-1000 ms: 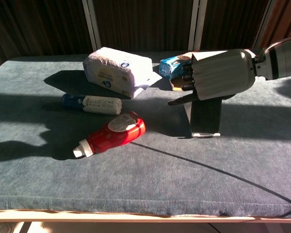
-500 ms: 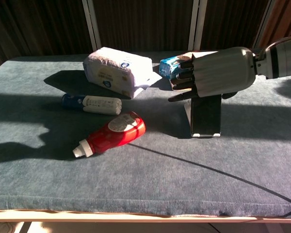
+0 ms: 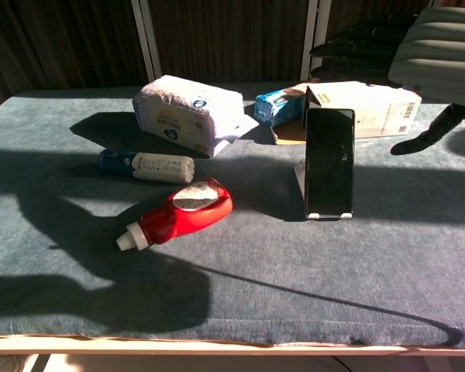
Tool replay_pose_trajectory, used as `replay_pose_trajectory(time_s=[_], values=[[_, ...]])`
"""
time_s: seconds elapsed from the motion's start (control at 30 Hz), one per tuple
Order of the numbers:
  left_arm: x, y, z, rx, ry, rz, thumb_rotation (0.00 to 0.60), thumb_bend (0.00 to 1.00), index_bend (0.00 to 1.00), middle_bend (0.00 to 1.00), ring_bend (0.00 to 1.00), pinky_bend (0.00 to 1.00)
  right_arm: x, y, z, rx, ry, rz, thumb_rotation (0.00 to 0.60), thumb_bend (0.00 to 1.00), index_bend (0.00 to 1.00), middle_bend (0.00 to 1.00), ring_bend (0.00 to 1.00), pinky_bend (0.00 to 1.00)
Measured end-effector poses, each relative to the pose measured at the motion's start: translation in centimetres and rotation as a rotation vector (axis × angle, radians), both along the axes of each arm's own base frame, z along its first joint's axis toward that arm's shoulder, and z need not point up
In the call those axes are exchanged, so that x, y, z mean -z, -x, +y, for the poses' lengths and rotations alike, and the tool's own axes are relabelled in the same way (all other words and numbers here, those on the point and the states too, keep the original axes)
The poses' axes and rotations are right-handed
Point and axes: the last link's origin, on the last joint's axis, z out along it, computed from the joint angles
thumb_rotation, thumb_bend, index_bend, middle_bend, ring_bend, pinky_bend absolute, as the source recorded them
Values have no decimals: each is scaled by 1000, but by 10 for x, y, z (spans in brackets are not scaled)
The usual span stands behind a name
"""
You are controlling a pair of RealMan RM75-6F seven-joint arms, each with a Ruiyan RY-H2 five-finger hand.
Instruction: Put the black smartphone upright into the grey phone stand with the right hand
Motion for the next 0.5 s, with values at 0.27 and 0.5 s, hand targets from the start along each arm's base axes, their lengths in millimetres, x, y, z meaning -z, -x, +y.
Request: replay_pose_trajectory(time_s=[0.27, 0.5], values=[[5, -1, 4, -13, 2, 23, 600, 356, 0, 0, 0, 15, -50, 110, 90, 626, 261, -433, 600, 132, 0, 0, 0, 25], [11, -3, 5, -12, 28, 52, 600, 357, 0, 0, 0, 4, -65, 135, 118, 753, 336, -623, 600, 132, 0, 0, 0, 0]])
